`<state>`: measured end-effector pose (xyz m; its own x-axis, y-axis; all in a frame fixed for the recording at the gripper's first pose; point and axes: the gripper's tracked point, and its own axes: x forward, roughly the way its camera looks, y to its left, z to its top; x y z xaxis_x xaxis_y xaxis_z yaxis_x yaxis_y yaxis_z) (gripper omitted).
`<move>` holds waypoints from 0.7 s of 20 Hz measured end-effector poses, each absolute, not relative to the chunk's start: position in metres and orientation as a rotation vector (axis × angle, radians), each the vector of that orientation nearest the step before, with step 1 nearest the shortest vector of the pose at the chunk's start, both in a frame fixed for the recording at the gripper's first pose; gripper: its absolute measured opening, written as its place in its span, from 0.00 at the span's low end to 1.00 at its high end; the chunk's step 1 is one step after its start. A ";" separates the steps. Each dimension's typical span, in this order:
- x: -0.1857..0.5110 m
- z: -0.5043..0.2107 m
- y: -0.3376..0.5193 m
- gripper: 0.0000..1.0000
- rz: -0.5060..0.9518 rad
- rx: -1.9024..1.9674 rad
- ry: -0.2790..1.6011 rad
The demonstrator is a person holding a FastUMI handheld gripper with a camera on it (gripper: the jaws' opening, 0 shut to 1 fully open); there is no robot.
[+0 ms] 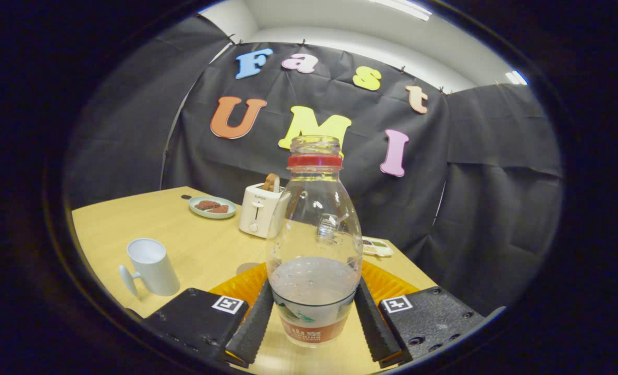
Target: Take the bottle from table, then pour the juice into the cup, finally place the bottle on the coaster
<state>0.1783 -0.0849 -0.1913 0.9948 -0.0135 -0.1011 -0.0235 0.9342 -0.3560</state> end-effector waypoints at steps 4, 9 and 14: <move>0.184 -0.173 -0.081 0.81 -0.009 -0.497 0.070; 0.190 -0.166 -0.071 0.81 -0.014 -0.672 0.069; 0.191 -0.155 -0.065 0.81 -0.073 -0.863 0.011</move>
